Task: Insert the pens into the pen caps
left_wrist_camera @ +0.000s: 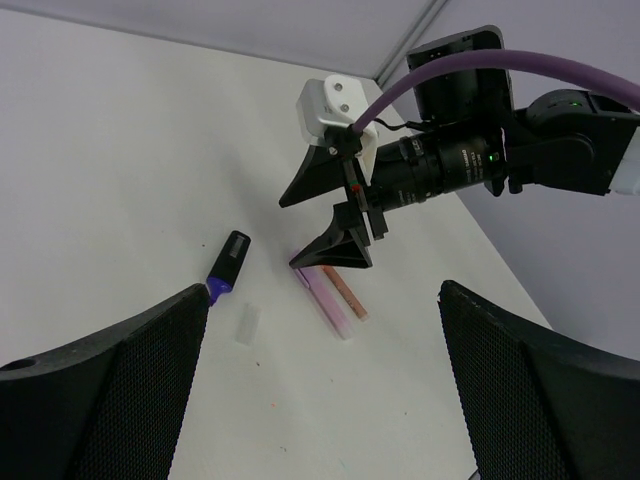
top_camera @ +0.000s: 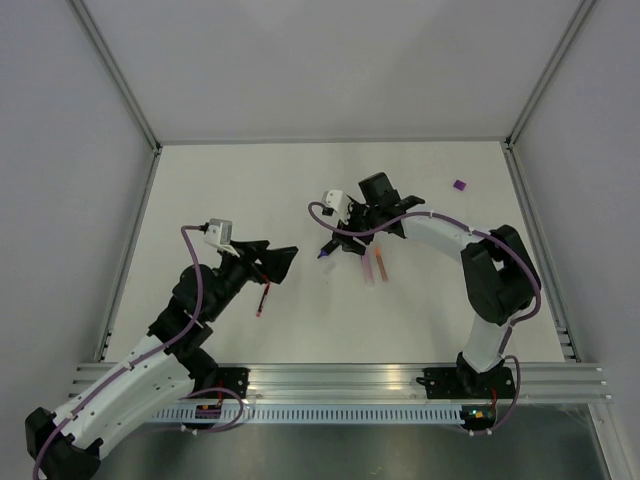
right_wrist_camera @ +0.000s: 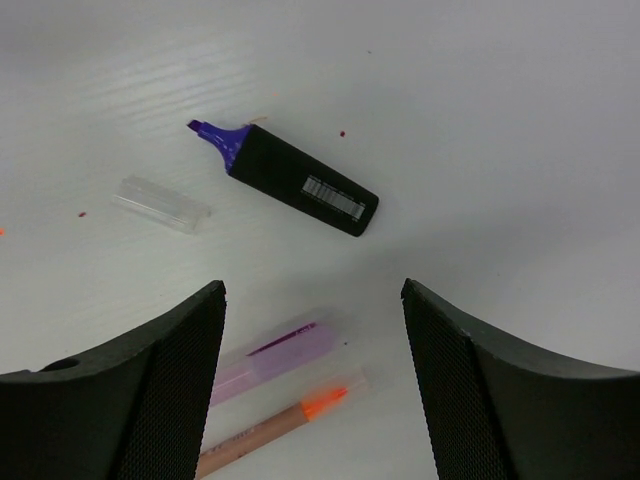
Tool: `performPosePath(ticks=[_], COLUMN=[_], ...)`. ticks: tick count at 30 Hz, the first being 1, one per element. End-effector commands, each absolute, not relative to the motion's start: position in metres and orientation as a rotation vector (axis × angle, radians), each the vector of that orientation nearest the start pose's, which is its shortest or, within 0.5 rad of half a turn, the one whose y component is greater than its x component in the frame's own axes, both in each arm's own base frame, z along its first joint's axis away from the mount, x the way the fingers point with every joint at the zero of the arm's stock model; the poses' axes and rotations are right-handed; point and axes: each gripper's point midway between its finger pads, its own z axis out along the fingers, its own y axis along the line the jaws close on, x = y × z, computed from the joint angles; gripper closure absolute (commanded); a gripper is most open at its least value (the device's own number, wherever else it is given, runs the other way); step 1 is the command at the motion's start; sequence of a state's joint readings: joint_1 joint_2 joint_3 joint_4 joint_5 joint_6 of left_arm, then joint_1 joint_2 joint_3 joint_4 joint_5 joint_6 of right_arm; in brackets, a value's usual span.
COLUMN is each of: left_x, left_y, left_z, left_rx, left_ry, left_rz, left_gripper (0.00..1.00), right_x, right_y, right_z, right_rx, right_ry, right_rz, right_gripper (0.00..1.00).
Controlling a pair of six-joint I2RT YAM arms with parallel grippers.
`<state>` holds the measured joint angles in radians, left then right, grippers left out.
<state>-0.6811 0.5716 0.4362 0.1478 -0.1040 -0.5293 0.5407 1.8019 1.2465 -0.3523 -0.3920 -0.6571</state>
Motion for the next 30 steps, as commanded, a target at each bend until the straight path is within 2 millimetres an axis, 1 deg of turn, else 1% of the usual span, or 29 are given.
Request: performPosePath(ticks=[1,2,3,4,5,6,7,8,13,14,15,16,19,23,25,30], left_x=[0.232,0.231,0.231,0.231,0.231,0.231,0.231,0.231,0.230,0.230,0.231,0.231,0.231,0.231,0.231,0.227], left_y=[-0.194,-0.195,-0.195,-0.195,-0.194,-0.194,-0.193,-0.192,-0.192,-0.192,-0.191,-0.191,-0.191,-0.191,-0.190,-0.186], left_z=[0.256,0.255,0.256,0.255,0.255,0.255,0.254,0.254,0.255,0.256,0.255,0.255,0.254,0.254,0.253,0.259], left_rx=[0.053,0.057,0.057,0.053,0.050,0.046,0.041,0.036,0.030,0.031,0.026,0.023,0.019,0.016,0.011,0.007], left_ry=[1.594,1.596,1.594,1.596,1.596,1.596,1.594,1.594,1.587,1.586,1.587,1.587,1.589,1.588,1.586,1.542], left_rz=[-0.878,-0.883,-0.887,-0.890,-0.889,-0.885,-0.886,-0.884,-0.894,-0.893,-0.891,-0.888,-0.890,-0.898,-0.896,-0.900], left_gripper=[0.00,0.00,0.00,0.00,0.00,0.00,0.00,0.00,0.00,0.00,0.00,0.00,0.00,0.00,0.00,0.01], right_x=[0.395,0.390,0.383,0.385,0.375,0.375,0.380,0.381,0.396,0.394,0.394,0.394,0.396,0.395,0.396,0.397], right_y=[0.270,0.270,0.275,0.281,0.278,0.279,0.282,0.281,0.290,0.289,0.289,0.289,0.288,0.293,0.299,0.313], right_z=[0.109,0.102,0.102,0.110,0.094,0.093,0.098,0.093,0.100,0.091,0.087,0.087,0.071,0.053,0.045,0.039], right_rx=[-1.491,-1.527,-1.585,-1.617,-1.670,-1.711,-1.725,-1.738,-1.721,-1.740,-1.755,-1.770,-1.811,-1.849,-1.860,-1.868], right_ry=[1.745,1.750,1.699,1.655,1.703,1.676,1.655,1.664,1.608,1.629,1.636,1.633,1.634,1.640,1.638,1.618], right_rz=[0.444,0.465,0.508,0.527,0.574,0.582,0.574,0.578,0.549,0.559,0.565,0.565,0.534,0.521,0.519,0.530], right_gripper=[0.23,0.23,0.23,0.23,0.23,0.23,0.24,0.24,0.24,0.24,0.24,0.24,0.24,0.24,0.25,0.25])
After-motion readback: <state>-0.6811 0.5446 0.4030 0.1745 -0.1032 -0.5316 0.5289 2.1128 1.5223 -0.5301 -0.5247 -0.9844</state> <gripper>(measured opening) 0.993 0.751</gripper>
